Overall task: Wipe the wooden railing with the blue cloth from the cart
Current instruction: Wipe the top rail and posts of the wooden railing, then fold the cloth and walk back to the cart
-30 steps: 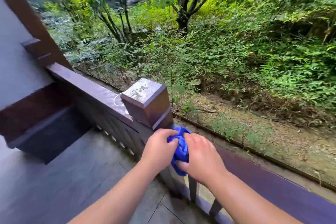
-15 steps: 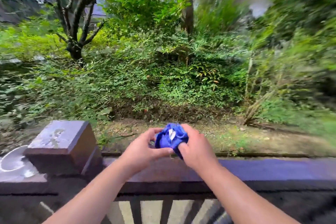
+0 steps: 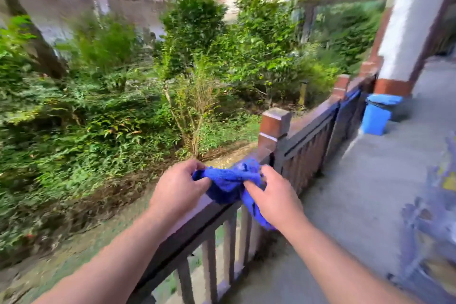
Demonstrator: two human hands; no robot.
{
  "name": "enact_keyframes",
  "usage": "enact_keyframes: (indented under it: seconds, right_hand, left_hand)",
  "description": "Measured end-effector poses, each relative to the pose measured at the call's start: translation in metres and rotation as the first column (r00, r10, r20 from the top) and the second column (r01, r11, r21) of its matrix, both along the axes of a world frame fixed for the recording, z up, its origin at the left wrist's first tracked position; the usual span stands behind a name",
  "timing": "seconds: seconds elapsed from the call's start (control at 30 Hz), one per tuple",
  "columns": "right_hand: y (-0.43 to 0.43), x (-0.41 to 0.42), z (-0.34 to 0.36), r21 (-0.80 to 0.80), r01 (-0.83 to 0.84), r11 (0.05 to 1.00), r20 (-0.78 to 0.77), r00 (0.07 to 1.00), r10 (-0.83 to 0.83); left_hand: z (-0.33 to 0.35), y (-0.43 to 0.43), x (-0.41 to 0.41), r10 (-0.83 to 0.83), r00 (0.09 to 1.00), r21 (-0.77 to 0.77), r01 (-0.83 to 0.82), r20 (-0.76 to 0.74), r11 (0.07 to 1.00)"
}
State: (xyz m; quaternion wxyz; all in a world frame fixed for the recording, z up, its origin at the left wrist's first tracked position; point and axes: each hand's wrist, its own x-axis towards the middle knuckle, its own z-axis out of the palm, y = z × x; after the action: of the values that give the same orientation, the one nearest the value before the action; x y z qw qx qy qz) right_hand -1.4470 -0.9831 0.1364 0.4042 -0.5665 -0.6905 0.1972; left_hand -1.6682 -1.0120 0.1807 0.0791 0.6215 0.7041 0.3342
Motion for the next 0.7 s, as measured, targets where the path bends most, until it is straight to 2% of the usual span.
enact_keyframes:
  seconds: [0.17,0.4,0.57,0.7]
  right_hand:
    - [0.033,0.131,0.0,-0.017,0.148,0.989,-0.064,0.987,-0.148]
    - [0.052,0.29,-0.014,0.036,0.361,0.932,0.113,0.925,-0.363]
    - [0.064,0.36,-0.017,0.053,0.468,0.882,0.121,0.874,-0.471]
    - [0.081,0.388,-0.014,0.036,0.518,0.855,0.057,0.853,-0.519]
  left_hand:
    - [0.006,0.057,0.13,-0.118,0.989,-0.021,0.117,-0.084,0.993]
    - [-0.006,0.119,0.284,-0.297,0.944,-0.024,0.297,-0.142,0.955]
    - [-0.013,0.155,0.357,-0.389,0.901,-0.026,0.392,-0.193,0.92]
    - [-0.016,0.186,0.394,-0.457,0.876,-0.079,0.451,-0.152,0.889]
